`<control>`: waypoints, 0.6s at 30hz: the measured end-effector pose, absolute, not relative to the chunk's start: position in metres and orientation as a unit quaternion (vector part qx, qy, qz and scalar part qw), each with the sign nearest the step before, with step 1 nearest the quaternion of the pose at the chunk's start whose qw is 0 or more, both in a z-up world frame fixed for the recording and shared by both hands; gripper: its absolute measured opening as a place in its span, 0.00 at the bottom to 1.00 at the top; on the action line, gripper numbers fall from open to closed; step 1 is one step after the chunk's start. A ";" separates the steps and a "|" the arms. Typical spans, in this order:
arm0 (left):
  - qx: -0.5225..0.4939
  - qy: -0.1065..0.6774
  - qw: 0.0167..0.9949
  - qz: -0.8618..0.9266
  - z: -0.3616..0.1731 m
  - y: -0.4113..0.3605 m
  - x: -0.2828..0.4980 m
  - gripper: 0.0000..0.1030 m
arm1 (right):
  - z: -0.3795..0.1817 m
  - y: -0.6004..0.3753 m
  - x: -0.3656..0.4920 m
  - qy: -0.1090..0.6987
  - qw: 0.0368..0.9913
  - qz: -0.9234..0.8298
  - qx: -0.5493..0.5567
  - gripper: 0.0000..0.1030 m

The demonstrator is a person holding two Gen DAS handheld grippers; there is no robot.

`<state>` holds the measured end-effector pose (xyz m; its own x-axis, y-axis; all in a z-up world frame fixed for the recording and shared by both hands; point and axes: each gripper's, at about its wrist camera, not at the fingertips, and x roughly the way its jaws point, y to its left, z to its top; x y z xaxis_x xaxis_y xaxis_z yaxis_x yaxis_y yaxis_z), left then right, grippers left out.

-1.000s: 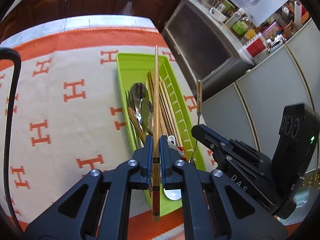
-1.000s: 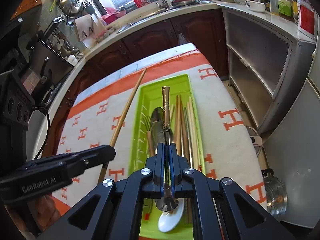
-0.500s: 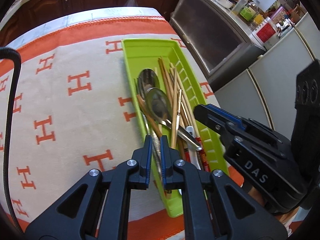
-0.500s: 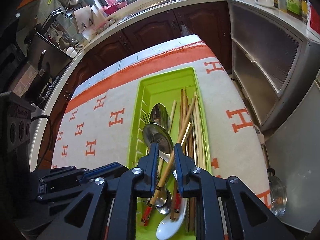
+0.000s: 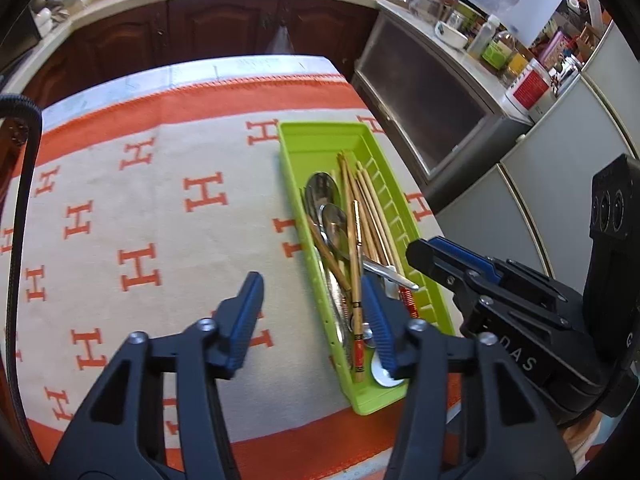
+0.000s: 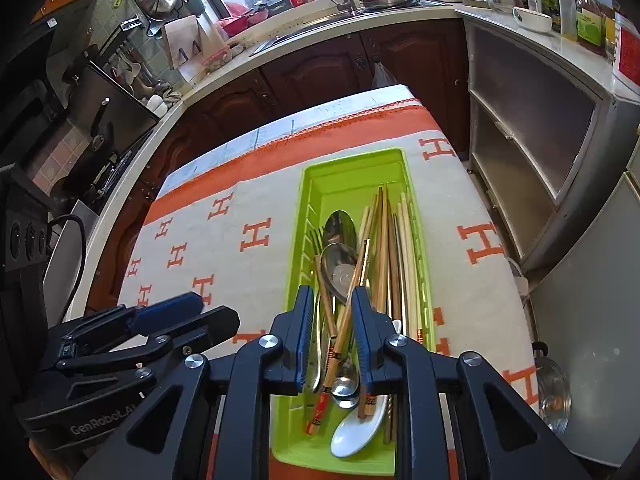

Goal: Organize utensils

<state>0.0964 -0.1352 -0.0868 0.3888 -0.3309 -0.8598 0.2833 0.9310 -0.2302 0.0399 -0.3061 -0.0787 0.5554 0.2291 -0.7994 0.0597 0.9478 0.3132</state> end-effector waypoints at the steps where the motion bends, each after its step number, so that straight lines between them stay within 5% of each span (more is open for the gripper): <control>1: -0.024 0.519 0.835 -0.183 -0.084 -0.132 0.094 0.49 | -0.077 -0.305 0.038 0.468 0.869 0.049 0.154 0.23; 18: 0.020 0.503 0.857 -0.108 -0.079 -0.082 0.049 0.53 | -0.077 -0.272 -0.005 0.482 0.866 0.048 0.126 0.37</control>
<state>0.0490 -0.0819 -0.0785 0.4706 -0.1650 -0.8668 0.2057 0.9758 -0.0741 -0.0048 -0.2722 -0.0766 0.5304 0.2046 -0.8227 0.0381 0.9637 0.2643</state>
